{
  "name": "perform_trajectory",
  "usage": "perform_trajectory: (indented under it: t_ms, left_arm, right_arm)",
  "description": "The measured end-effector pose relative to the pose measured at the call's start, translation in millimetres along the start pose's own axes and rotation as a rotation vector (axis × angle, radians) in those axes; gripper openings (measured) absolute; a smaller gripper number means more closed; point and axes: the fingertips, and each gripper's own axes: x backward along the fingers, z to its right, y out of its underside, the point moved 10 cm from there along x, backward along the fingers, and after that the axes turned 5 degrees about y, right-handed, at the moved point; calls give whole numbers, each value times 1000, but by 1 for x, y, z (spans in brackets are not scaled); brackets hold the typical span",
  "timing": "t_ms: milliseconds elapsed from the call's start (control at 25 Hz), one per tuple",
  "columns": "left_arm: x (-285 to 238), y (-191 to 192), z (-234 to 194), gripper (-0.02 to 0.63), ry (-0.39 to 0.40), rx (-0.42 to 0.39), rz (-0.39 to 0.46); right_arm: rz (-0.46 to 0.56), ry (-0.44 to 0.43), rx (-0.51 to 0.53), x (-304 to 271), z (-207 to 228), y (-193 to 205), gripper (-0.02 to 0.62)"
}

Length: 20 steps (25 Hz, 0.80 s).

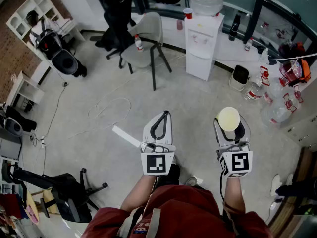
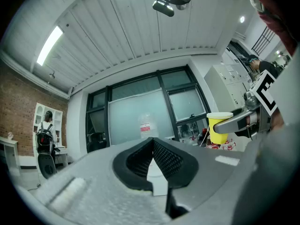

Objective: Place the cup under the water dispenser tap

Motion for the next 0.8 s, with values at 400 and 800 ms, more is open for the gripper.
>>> perform_trajectory:
  t_ms: [400, 800]
  left_arm:
    - [56, -25, 57, 6, 7, -9, 14]
    - [41, -23, 60, 6, 18, -3, 19]
  right_arm:
    - [5, 35, -44, 87, 10, 0, 286]
    - [9, 39, -45, 76, 18, 5, 291]
